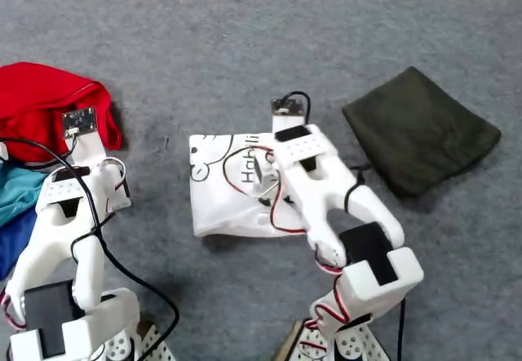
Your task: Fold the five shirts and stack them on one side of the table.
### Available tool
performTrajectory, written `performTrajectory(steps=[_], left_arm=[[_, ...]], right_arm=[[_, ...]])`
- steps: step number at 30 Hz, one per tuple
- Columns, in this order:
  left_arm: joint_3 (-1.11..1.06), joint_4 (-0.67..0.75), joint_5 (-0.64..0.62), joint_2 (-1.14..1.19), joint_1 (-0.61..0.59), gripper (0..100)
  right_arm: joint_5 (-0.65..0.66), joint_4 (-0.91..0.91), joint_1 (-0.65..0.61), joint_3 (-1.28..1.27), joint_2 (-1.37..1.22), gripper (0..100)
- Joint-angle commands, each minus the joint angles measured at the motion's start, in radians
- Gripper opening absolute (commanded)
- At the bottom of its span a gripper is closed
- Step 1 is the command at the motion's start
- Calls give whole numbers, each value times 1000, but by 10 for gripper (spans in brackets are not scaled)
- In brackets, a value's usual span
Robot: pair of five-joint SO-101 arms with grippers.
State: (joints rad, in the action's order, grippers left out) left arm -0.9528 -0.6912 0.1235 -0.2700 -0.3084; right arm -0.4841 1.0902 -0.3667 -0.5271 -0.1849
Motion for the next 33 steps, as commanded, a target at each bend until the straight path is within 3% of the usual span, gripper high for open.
performTrajectory(steps=[1, 10, 18, 33], left_arm=[[3, 11, 2, -31, -11, 19], [3, 11, 2, -31, -11, 19], [3, 11, 2, -31, -11, 19], [2, 11, 2, -31, -9, 19]], right_arm=[[15, 32, 105, 35, -48, 5], [241, 333, 348, 510, -53, 5], [448, 344, 498, 906, -87, 5], [580, 486, 840, 1248, -498, 5]])
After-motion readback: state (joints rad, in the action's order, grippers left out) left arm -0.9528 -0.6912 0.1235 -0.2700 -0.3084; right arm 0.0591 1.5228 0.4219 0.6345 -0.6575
